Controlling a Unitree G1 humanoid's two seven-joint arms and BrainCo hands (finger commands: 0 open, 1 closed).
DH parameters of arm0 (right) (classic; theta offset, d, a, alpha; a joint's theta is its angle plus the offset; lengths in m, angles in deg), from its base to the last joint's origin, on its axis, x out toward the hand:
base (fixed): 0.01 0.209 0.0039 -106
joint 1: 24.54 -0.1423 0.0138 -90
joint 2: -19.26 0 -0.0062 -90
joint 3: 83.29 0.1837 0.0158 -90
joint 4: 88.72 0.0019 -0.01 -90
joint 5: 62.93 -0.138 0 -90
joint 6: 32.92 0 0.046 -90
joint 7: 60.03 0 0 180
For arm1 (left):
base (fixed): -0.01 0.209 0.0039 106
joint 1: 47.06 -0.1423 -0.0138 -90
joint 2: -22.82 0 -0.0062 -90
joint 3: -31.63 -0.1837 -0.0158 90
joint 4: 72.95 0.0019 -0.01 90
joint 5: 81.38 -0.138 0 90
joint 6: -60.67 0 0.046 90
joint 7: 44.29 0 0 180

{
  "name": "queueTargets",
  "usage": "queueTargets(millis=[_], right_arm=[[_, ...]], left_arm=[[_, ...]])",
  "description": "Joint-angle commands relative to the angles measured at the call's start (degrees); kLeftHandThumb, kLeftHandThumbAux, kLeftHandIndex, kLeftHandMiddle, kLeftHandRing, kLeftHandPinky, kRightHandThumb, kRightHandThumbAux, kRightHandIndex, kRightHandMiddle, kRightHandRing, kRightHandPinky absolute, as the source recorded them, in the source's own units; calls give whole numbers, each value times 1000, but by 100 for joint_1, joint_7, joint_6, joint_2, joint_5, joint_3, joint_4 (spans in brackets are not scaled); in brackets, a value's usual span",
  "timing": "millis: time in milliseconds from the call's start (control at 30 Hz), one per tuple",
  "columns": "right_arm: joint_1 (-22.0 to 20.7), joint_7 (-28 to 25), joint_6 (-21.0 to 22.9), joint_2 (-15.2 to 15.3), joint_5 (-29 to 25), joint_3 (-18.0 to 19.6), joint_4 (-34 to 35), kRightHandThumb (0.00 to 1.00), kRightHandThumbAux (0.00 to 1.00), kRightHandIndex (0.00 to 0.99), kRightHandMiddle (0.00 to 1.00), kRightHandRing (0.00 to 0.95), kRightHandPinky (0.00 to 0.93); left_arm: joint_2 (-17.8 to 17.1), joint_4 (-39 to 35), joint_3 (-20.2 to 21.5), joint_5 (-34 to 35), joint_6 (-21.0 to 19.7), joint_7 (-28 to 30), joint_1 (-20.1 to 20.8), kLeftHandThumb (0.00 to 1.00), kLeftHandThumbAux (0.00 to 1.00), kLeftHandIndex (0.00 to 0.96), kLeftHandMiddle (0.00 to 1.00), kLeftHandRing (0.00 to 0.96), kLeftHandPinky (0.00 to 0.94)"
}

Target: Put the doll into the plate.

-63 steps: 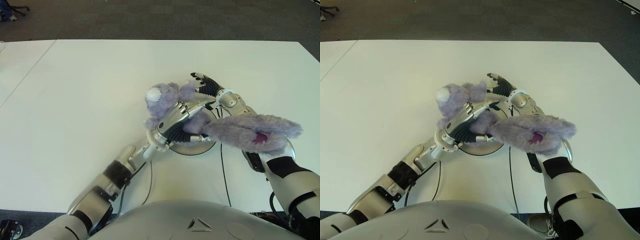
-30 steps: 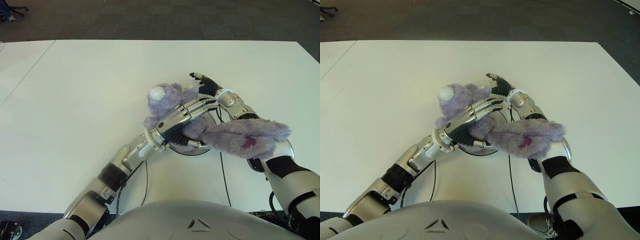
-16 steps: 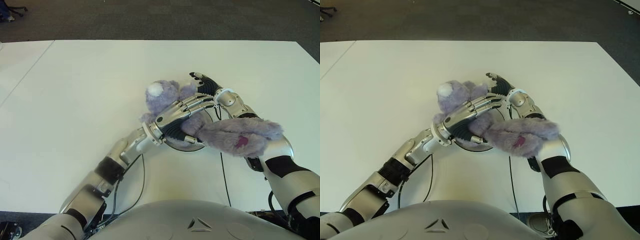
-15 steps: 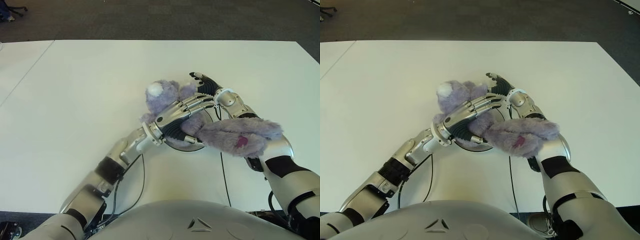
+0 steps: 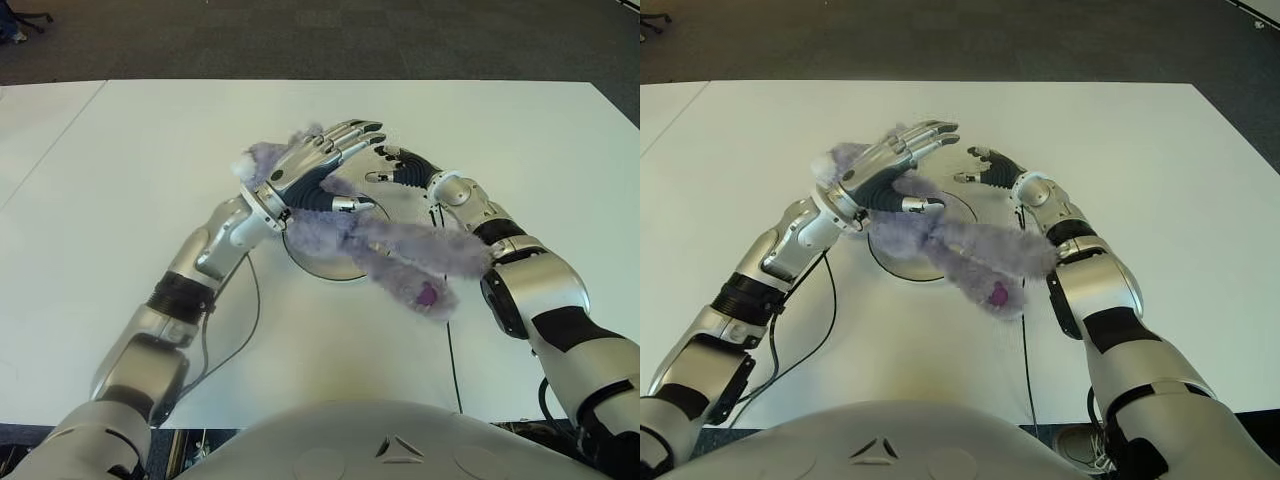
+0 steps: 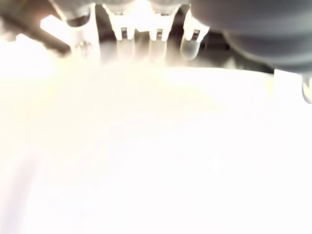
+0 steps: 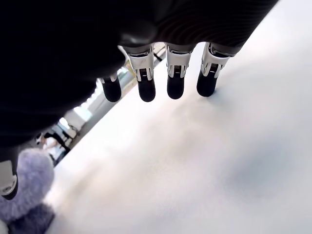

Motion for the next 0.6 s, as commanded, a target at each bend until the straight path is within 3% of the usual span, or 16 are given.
queueTargets(millis=[33, 267, 600], right_arm=[[409, -224, 314, -367, 210, -187, -248, 116, 453, 0, 0, 0, 0], [411, -166, 227, -325, 186, -152, -222, 135, 448, 0, 0, 0, 0], [501, -82, 53, -349, 71, -19, -210, 185, 483, 0, 0, 0, 0]], left_arm=[[109, 76, -123, -10, 307, -61, 6, 172, 141, 0, 0, 0, 0], [48, -161, -194, 32, 592, 213, -67, 186, 114, 0, 0, 0, 0], [-95, -369, -258, 582, 628, 1021, 0, 209, 105, 0, 0, 0, 0]])
